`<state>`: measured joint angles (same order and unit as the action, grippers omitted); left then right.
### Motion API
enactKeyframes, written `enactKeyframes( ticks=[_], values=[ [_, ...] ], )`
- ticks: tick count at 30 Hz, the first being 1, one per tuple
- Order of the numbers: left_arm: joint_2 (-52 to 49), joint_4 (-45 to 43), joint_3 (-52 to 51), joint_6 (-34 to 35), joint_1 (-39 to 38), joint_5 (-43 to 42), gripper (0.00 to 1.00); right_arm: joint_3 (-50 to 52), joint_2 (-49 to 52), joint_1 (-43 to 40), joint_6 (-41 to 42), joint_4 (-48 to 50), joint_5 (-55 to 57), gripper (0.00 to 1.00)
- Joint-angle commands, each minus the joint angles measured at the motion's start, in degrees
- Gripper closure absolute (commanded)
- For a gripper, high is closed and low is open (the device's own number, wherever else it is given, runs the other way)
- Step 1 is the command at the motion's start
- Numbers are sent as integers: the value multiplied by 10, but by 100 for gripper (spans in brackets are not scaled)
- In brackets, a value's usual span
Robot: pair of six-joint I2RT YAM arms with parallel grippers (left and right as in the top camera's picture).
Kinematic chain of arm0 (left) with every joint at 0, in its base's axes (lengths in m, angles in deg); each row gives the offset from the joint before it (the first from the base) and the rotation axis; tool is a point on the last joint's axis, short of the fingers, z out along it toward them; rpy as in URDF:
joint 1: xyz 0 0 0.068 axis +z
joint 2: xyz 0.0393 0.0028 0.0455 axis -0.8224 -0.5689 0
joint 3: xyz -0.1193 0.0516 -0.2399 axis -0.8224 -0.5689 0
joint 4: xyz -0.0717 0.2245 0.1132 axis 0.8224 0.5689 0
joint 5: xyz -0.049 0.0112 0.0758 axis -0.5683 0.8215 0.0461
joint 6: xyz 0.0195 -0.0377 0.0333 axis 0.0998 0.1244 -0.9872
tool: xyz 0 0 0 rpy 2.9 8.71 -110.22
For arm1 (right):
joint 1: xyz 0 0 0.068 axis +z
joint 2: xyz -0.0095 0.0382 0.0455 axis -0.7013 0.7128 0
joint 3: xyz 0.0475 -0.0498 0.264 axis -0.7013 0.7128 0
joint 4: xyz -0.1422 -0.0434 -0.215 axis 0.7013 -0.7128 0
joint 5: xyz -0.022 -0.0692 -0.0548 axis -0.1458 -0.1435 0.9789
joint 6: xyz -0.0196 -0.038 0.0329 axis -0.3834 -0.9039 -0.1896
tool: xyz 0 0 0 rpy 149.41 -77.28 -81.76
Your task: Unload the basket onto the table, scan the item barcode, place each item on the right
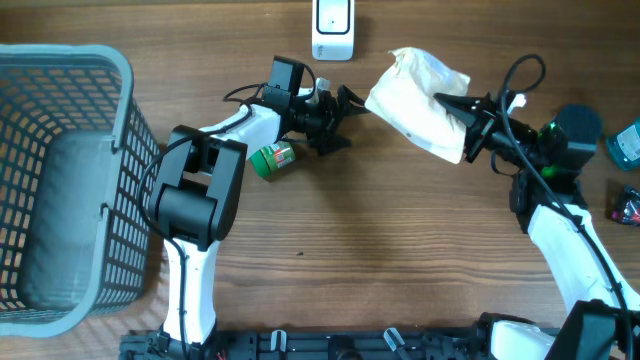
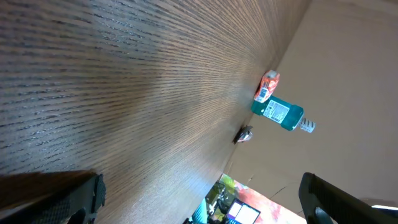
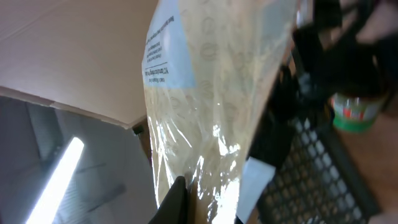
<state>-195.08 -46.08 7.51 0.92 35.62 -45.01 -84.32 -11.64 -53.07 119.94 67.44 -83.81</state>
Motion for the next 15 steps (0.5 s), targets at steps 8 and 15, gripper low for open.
enactKeyframes(
  ticks=[8,15],
  values=[
    [-32,57,-28,-77,7,224,0,-36,159,48,-82,262,62,95],
    [34,63,-1,-122,11,273,0,-45,185,43,-87,303,60,95]
  ],
)
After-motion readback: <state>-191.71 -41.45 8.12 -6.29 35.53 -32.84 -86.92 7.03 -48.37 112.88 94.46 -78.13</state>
